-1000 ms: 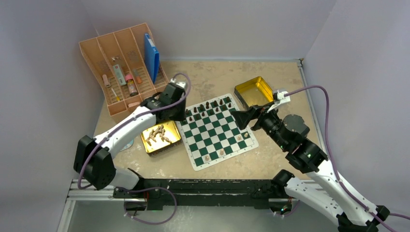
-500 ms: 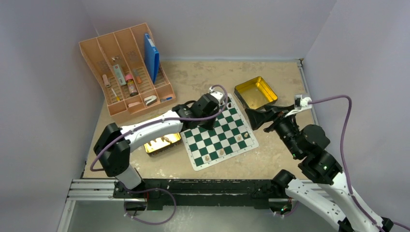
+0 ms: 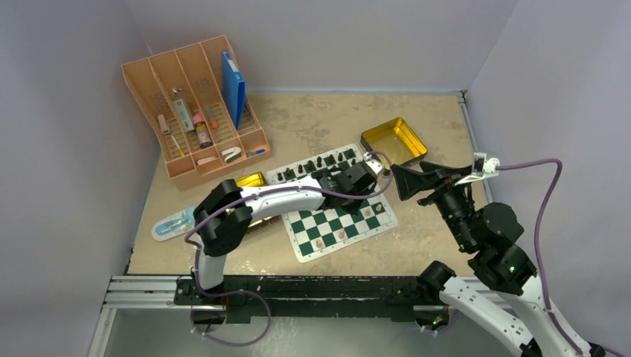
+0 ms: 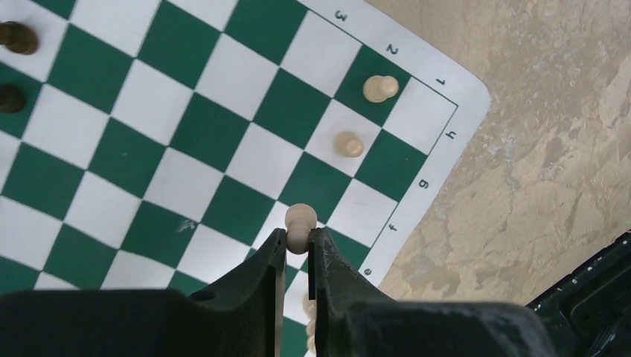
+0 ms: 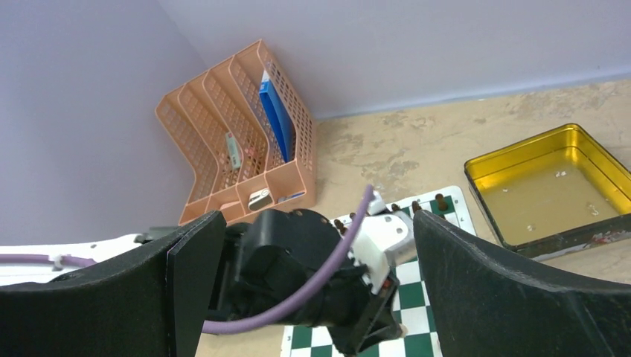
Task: Set up the chess pieces on the board
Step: Place the chess piece on the chessboard.
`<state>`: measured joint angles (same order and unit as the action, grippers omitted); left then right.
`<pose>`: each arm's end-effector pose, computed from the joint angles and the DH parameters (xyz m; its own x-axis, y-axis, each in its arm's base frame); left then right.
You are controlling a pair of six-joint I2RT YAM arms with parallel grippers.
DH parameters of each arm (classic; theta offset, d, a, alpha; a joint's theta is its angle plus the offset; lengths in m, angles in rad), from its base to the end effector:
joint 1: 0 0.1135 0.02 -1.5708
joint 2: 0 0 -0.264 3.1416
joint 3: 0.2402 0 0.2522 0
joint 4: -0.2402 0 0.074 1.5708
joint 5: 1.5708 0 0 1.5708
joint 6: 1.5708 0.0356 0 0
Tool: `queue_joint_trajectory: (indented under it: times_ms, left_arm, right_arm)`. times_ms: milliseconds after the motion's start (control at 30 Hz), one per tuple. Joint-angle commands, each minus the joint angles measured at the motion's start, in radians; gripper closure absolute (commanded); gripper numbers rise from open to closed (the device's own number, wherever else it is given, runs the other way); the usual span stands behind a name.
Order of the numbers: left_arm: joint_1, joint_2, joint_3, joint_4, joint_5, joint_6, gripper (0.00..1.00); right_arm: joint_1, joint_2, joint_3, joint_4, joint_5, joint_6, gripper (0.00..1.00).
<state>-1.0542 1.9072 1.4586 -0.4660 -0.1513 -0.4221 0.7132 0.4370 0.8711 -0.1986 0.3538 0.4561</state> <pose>0.2124 -0.3630 0.2240 -0.6905 0.3957 -0.6055 0.5824 0.8006 -0.1410 0.0703 0.0445 0.4078 0.0003 0.5466 -0.8374 -0.4000 0.7676 0.5009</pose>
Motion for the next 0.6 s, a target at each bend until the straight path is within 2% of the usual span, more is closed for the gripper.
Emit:
queue_joint_trajectory:
  times_ms: [0, 233, 567]
  left_arm:
    - [-0.026, 0.073, 0.096, -0.013, -0.037, 0.018, 0.92]
    - [-0.048, 0.161, 0.167, -0.063, -0.066, 0.018, 0.91]
    - [-0.053, 0.199, 0.206, -0.102, -0.077, 0.014, 0.9]
  right_arm:
    - [0.002, -0.029, 0.041, 0.017, 0.034, -0.006, 0.02]
    - [0.002, -0.042, 0.046, -0.003, 0.04, -0.017, 0.02]
    - [0.001, -0.06, 0.042, -0.012, 0.054, -0.021, 0.02]
